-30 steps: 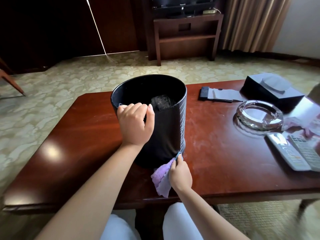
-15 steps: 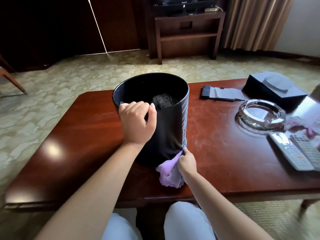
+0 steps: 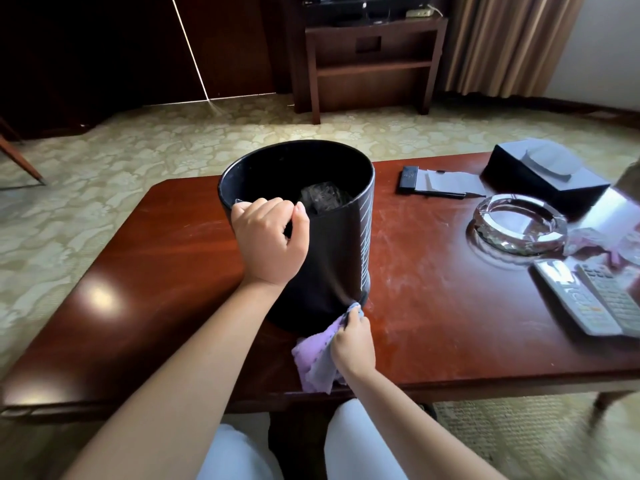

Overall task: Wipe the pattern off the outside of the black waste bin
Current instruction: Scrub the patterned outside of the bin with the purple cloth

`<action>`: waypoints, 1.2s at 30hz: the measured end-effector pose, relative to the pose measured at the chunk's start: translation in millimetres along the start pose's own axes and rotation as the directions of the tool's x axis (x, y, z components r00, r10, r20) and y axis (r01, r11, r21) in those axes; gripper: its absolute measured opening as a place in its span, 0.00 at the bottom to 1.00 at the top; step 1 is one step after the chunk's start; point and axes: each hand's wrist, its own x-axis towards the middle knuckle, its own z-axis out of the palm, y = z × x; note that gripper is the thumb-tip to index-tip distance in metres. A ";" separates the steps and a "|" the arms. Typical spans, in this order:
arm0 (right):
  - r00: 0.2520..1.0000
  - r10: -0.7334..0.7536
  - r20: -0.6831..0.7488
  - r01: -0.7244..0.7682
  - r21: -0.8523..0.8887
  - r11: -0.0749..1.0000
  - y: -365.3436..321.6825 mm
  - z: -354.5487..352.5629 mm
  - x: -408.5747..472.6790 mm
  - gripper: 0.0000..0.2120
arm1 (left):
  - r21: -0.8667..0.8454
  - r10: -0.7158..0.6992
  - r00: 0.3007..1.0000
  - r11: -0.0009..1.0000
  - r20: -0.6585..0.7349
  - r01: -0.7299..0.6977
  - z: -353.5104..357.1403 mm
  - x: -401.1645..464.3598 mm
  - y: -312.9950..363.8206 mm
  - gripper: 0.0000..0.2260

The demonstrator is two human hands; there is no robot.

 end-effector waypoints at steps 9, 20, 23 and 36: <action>0.997 -0.042 0.068 0.057 -0.249 0.967 -2.2 -38.8 30.3 0.16 | 0.013 0.006 1.000 1.000 -0.014 -0.006 -0.5 0.8 1.4 0.16; 0.974 -0.202 0.102 0.220 -0.637 0.739 5.1 -12.9 -12.4 0.23 | 0.017 -0.007 1.000 1.000 -0.007 0.007 -0.2 0.8 1.7 0.16; 0.969 -0.215 0.125 0.240 -0.692 0.681 1.1 -15.1 -10.4 0.24 | 0.010 -0.010 1.000 1.000 -0.005 0.010 -0.6 0.8 1.7 0.16; 0.989 -0.117 0.086 0.146 -0.622 0.769 2.7 -37.5 25.8 0.22 | 0.001 0.002 1.000 1.000 -0.003 -0.002 -1.4 1.7 1.5 0.16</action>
